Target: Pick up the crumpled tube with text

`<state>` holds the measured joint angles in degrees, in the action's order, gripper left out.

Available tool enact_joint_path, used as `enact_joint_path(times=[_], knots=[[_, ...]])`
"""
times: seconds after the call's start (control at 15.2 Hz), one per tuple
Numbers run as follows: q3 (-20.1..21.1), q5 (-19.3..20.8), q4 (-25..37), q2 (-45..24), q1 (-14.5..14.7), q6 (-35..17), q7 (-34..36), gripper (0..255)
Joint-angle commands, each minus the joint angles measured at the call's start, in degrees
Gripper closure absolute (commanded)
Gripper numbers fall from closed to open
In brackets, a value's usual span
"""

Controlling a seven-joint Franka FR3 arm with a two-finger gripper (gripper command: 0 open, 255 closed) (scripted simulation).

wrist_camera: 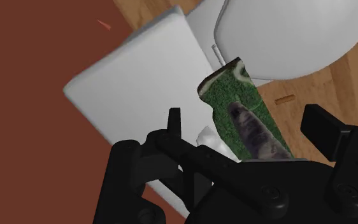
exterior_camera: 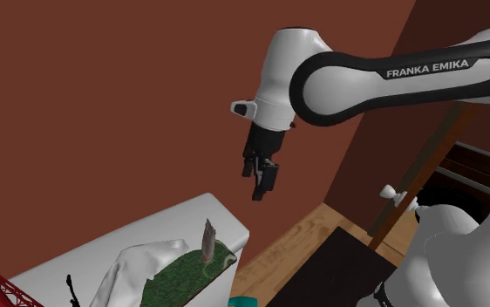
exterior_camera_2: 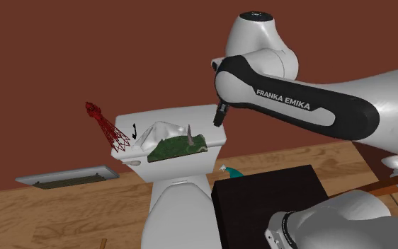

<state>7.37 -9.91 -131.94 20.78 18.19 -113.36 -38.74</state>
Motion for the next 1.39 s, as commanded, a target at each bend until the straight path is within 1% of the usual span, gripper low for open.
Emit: enact_joint_path(times=[0.0, 0.46, 0.99, 1.12, 1.19, 1.32], knots=[[0.78, -1.12, 0.72, -1.89, 1.92, -2.73, -3.66, 0], [3.41, -4.97, 3.45, -6.34, 8.12, -9.34, -16.40, 0], [3.87, -5.83, -0.49, -8.44, 8.63, -15.51, -18.04, 0], [3.87, -5.83, -0.50, -8.43, 8.63, -15.51, -18.04, 0], [3.86, -5.84, -0.53, -8.36, 8.63, -15.47, -18.05, 255], [3.85, -5.85, -0.57, -8.35, 8.63, -15.50, -18.07, 255]])
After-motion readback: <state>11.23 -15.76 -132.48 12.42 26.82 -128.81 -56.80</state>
